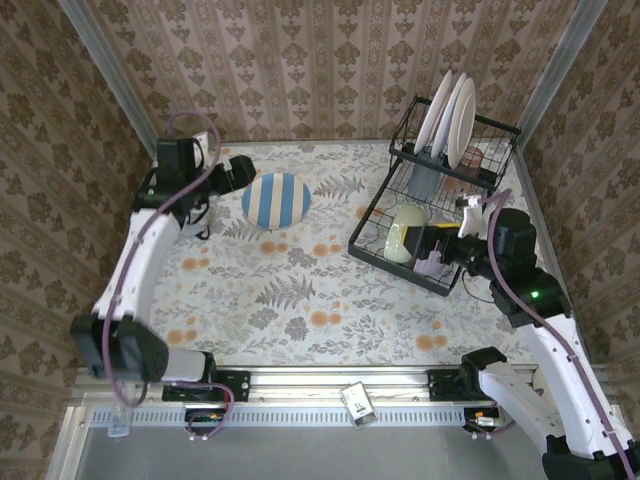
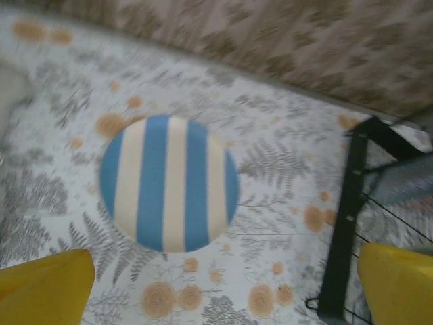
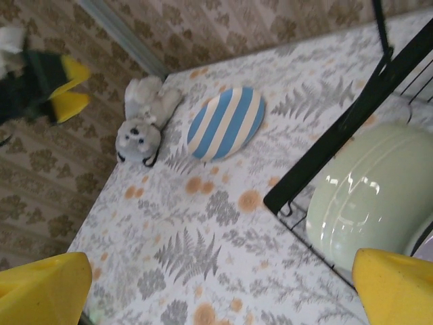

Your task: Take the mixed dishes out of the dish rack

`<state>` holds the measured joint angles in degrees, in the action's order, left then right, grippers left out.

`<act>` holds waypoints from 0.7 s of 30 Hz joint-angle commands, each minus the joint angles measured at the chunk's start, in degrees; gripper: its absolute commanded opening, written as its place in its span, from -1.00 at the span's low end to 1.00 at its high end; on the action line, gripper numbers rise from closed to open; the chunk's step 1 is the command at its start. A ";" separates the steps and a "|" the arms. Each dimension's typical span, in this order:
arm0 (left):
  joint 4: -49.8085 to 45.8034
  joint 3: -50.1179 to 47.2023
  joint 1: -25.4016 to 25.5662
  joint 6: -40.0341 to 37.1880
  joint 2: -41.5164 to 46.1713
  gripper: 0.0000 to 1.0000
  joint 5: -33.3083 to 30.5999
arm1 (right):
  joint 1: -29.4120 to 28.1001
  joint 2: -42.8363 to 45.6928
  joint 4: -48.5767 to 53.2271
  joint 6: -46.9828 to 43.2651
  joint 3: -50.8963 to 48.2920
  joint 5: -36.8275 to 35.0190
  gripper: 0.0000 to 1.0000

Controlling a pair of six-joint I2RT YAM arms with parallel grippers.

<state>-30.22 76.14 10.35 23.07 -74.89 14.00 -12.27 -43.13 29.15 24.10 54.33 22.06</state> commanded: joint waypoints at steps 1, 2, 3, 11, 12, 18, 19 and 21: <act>1.56 -6.46 3.77 -6.55 9.08 0.99 -3.23 | -0.28 -2.81 1.35 -1.29 5.58 -7.56 1.00; 3.37 -8.30 4.49 -6.81 11.89 0.99 -1.27 | -0.29 -3.68 3.11 -1.71 6.98 -9.22 1.00; 5.63 -10.79 5.05 -6.81 14.85 0.99 1.96 | -0.29 -4.51 3.68 -2.30 8.48 -11.12 1.00; 22.83 -24.29 7.53 -5.53 29.21 1.00 26.41 | -0.38 -14.56 9.75 -5.98 23.08 -34.04 0.84; 25.29 -25.93 7.65 -4.65 30.14 1.00 27.73 | -0.36 -16.51 10.59 -6.92 25.41 -35.95 0.81; 35.41 -31.30 7.66 -0.26 32.19 1.00 35.42 | -0.63 -26.03 13.19 -11.94 34.95 -44.49 0.72; 37.35 -32.28 7.67 0.58 32.43 1.00 36.18 | -0.59 -27.27 12.96 -12.82 35.85 -45.19 0.72; 40.25 -34.47 7.67 1.63 33.19 1.00 34.87 | -0.65 -29.72 12.79 -14.38 37.63 -45.79 0.71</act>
<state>1.45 43.66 17.72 21.78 -43.27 45.08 -12.56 -70.54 39.64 13.74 89.08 -18.11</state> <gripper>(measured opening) 0.997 0.859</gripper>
